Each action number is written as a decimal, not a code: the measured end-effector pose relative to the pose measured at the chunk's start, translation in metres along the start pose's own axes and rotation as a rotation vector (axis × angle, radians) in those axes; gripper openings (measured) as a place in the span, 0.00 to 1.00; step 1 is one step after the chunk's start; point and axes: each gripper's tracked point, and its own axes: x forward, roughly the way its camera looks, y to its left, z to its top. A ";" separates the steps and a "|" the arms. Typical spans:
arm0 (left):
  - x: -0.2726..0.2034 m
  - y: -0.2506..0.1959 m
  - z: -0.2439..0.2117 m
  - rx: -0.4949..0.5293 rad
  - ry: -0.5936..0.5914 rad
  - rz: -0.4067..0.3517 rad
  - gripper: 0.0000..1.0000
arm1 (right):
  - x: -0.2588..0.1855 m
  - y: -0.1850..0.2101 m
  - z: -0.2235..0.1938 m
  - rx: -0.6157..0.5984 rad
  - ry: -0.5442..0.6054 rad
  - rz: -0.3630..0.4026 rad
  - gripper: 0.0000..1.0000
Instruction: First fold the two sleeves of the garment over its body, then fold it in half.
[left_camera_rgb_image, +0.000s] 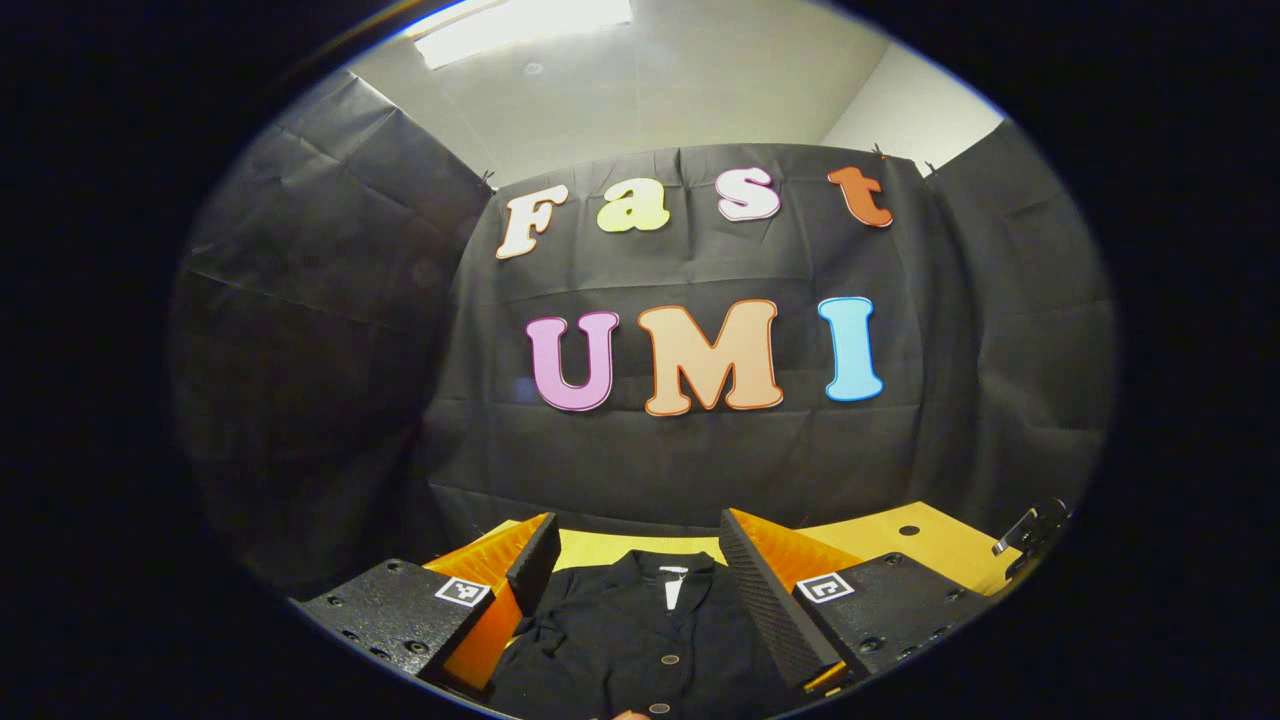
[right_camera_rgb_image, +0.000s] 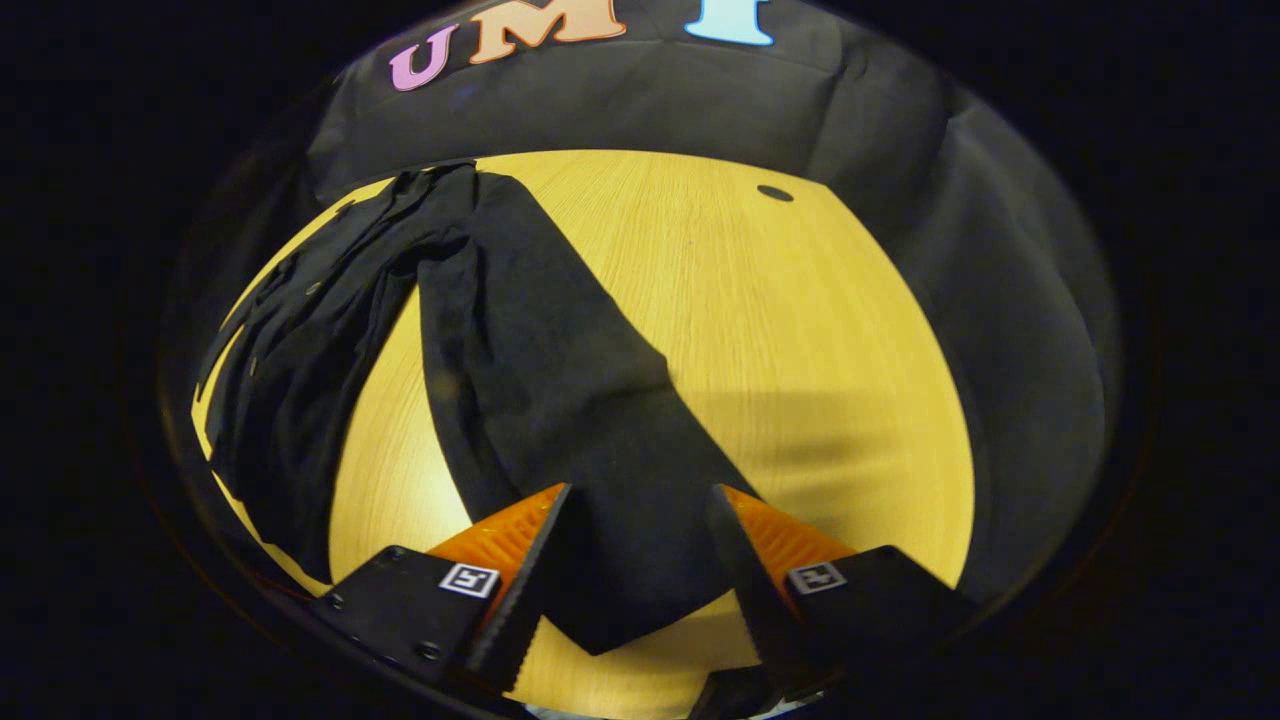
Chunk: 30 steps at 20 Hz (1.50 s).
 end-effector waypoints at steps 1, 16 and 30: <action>-0.001 0.002 0.002 0.001 -0.007 0.007 0.97 | 0.004 0.004 0.000 -0.004 -0.017 0.013 0.69; 0.001 0.073 0.012 0.030 -0.031 0.008 0.97 | -0.054 0.053 0.101 0.188 -0.319 0.009 0.03; -0.007 0.192 -0.002 0.037 -0.002 0.120 0.97 | -0.096 0.198 0.215 0.042 -0.489 0.134 0.02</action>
